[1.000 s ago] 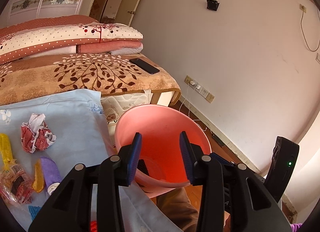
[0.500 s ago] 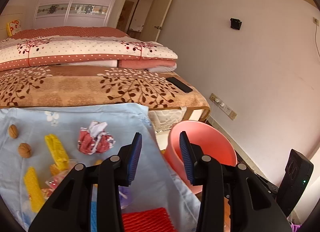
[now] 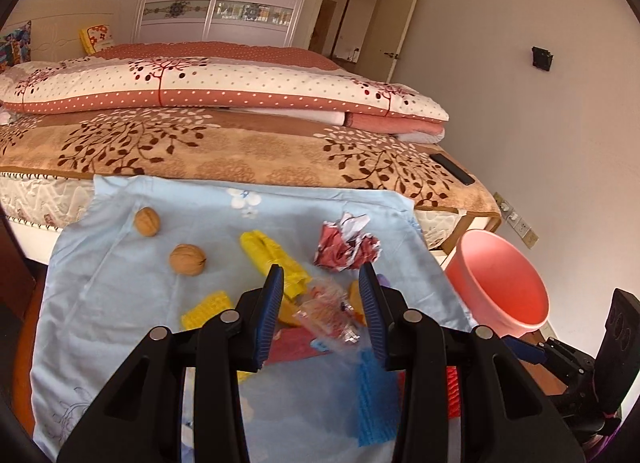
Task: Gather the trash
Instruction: 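Grasp the clear plastic wrapper with the left tool while the right tool grasps the red mesh sleeve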
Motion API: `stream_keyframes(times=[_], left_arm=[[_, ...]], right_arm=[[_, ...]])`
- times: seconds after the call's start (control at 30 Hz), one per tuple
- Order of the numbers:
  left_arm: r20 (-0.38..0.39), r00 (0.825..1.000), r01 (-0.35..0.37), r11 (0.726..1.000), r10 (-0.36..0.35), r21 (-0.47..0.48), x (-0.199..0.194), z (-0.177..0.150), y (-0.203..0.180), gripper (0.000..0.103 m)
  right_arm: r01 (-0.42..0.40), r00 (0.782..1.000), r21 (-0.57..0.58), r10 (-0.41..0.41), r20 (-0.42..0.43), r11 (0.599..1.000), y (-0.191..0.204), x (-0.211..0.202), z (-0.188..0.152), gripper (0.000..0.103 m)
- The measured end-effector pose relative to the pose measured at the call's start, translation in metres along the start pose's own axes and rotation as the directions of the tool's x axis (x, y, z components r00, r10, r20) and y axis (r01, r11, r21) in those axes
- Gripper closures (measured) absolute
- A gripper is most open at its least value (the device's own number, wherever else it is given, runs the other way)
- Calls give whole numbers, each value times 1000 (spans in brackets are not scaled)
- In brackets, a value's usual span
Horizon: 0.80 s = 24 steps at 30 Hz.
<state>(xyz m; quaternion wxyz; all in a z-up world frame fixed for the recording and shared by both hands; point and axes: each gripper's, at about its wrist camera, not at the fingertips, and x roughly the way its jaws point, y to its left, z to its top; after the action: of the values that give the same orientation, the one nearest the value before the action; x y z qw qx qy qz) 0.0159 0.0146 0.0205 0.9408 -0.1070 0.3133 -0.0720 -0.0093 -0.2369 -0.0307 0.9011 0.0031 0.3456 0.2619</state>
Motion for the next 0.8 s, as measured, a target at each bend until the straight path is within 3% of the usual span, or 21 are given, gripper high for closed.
stream_keyframes(times=[0.17,0.27,0.5,0.8], left_arm=[[-43,999,-24,999,22,-31,-3,-16,18,64],[-76,997,-2,997,-3,-72,-1,-22,24,64],[-125,991,35,990,-52,-136,23,-21,17,64],[-197,980,-5,986,-28,-167,62,-21,9,64]], right_arm=[[-50,998,-49,48,-37,998,14,7,-4,36],[-61,996,-64,57,-62,996,18,12,-6,34],[-69,992,-103,58,-114,992,25,23,-8,33],[-68,989,-111,52,-136,992,23,30,-12,33]])
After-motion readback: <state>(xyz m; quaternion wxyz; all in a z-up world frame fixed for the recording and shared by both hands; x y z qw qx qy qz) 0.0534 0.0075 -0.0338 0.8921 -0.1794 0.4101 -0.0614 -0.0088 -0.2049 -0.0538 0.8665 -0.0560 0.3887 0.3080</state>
